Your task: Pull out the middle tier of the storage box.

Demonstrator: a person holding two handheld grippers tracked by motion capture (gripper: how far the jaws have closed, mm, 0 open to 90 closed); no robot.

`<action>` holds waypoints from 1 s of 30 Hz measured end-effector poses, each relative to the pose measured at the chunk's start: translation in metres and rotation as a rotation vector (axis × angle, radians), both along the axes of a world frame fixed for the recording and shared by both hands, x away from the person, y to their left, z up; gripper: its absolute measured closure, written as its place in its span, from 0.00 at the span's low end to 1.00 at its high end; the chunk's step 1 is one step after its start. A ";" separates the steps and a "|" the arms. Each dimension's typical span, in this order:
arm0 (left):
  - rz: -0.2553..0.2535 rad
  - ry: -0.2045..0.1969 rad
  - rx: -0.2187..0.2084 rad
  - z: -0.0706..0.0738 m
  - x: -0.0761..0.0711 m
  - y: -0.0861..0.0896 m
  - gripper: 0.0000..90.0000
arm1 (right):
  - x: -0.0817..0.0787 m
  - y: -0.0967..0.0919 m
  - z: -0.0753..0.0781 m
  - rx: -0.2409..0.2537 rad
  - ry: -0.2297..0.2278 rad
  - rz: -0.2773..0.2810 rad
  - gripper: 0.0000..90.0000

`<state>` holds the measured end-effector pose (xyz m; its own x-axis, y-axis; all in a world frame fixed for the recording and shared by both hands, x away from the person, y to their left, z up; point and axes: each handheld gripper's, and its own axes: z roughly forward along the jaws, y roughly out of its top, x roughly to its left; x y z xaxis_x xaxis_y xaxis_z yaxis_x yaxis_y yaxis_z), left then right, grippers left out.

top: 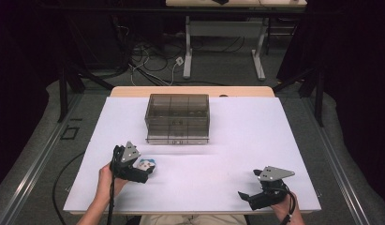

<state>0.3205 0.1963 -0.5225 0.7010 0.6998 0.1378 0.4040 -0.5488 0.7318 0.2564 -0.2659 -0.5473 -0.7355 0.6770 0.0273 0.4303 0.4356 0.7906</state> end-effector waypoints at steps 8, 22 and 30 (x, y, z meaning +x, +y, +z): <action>-0.010 -0.003 0.023 0.001 -0.001 -0.004 0.00 | 0.001 0.000 0.000 0.002 0.002 0.004 0.00; -0.044 0.007 0.062 0.000 -0.003 -0.011 0.00 | 0.000 0.000 0.000 -0.009 0.012 0.011 0.00; -0.048 0.018 0.067 -0.002 -0.001 -0.011 0.00 | 0.000 0.000 -0.001 -0.010 0.019 0.011 0.00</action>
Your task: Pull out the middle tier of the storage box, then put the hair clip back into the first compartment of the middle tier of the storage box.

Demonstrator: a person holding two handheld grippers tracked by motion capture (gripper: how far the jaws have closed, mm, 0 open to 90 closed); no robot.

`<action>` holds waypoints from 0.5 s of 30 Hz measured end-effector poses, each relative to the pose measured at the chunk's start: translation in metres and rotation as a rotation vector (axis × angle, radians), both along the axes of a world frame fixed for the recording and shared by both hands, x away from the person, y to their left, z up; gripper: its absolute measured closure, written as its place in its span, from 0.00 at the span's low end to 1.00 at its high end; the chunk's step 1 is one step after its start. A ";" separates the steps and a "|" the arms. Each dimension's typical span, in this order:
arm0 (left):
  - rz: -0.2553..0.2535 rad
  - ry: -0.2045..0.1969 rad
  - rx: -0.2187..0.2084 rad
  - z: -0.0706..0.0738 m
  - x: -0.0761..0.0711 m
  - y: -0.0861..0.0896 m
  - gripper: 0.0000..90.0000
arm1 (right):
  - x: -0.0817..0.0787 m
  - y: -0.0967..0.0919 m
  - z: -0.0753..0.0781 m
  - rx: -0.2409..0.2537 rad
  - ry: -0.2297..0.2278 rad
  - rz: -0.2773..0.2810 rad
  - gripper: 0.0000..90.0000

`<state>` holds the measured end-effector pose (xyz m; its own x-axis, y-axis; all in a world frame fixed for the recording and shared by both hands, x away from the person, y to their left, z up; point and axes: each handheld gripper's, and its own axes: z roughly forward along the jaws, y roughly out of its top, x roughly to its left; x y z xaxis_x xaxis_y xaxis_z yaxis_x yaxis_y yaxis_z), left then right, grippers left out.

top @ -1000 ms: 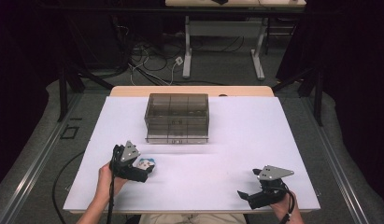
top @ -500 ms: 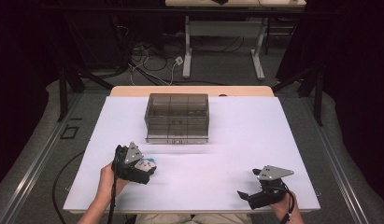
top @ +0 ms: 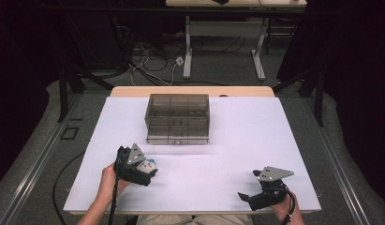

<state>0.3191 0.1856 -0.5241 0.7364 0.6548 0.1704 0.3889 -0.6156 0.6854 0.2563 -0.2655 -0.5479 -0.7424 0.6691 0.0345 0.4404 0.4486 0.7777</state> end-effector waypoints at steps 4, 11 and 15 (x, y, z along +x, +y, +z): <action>0.002 -0.012 0.010 -0.001 0.000 0.000 0.04 | 0.000 0.000 0.000 0.002 0.003 0.001 0.00; 0.018 0.004 -0.005 -0.002 0.000 0.002 0.18 | 0.001 0.002 -0.001 0.002 0.003 0.006 0.00; 0.036 0.019 0.007 -0.003 0.002 0.002 0.28 | 0.001 0.002 -0.001 -0.004 0.015 0.007 0.00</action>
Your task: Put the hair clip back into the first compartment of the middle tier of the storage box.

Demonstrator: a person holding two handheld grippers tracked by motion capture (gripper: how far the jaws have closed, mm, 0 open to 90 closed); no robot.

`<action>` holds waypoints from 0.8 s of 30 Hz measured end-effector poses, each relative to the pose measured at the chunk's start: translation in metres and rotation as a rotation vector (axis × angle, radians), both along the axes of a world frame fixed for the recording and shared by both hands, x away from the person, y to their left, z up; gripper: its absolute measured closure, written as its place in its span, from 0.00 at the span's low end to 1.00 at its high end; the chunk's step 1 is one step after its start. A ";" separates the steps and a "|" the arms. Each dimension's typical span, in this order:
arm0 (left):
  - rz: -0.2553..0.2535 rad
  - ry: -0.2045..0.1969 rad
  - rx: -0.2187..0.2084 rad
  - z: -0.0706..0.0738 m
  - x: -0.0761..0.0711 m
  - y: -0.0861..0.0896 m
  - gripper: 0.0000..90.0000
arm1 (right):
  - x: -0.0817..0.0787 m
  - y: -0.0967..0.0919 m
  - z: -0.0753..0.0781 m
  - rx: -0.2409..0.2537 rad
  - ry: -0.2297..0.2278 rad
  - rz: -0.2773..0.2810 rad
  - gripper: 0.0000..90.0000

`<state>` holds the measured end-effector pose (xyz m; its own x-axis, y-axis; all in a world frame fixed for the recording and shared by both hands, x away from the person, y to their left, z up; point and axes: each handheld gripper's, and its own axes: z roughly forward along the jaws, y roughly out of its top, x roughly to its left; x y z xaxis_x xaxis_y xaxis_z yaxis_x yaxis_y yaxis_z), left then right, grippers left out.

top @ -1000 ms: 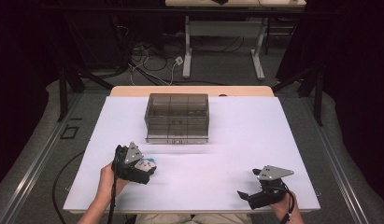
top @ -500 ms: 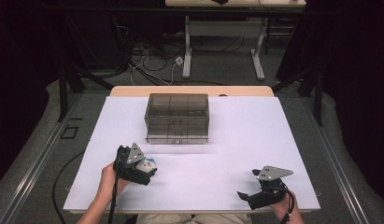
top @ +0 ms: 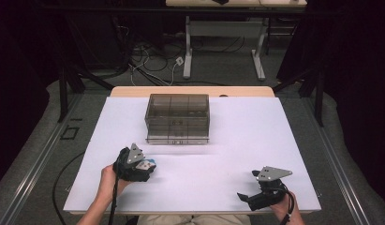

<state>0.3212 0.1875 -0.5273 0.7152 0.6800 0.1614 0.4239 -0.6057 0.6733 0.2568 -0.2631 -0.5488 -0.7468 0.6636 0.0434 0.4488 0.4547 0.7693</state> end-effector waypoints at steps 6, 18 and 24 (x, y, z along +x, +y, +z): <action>-0.021 0.033 0.006 -0.004 0.001 -0.005 0.36 | 0.001 0.000 0.000 -0.004 0.002 0.009 0.00; -0.046 0.064 0.031 -0.012 0.006 -0.007 0.53 | 0.001 0.002 -0.001 -0.015 0.002 0.019 0.00; -0.048 0.071 0.043 -0.015 0.008 -0.009 0.54 | 0.001 0.002 -0.001 -0.017 0.002 0.018 0.00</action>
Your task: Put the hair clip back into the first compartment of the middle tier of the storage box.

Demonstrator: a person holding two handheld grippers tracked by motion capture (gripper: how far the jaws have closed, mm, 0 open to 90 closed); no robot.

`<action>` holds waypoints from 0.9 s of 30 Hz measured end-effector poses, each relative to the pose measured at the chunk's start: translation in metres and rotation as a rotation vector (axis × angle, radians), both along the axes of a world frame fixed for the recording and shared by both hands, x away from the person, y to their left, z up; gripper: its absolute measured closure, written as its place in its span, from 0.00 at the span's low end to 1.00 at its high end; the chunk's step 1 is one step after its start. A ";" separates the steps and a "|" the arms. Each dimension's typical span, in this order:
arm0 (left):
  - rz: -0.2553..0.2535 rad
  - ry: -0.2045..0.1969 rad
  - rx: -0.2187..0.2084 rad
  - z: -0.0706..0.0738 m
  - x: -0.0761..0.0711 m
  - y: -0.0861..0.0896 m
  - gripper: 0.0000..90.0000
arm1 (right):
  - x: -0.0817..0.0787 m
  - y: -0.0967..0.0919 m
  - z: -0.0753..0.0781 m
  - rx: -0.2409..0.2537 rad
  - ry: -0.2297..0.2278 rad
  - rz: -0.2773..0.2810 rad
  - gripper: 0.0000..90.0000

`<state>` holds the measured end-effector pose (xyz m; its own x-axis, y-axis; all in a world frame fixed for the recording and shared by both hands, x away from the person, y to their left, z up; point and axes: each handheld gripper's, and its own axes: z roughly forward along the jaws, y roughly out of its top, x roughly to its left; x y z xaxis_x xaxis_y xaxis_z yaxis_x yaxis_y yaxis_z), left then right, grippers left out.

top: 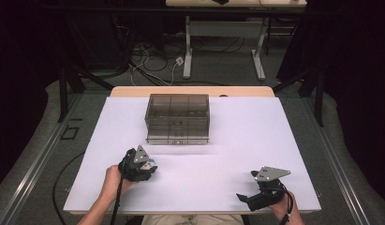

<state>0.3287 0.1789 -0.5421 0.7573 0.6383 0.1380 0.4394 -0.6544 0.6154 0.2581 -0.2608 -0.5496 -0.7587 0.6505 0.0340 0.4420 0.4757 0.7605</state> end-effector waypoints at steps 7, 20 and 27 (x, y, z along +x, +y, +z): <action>-0.003 -0.005 0.005 -0.003 0.000 -0.001 0.56 | -0.001 0.001 -0.001 0.003 -0.007 0.004 0.00; -0.026 -0.023 -0.002 -0.005 0.001 0.001 0.61 | -0.001 0.001 0.000 -0.012 -0.003 0.010 0.00; 0.002 0.017 -0.015 -0.008 0.008 0.006 0.46 | -0.001 0.001 0.000 -0.011 -0.004 0.013 0.00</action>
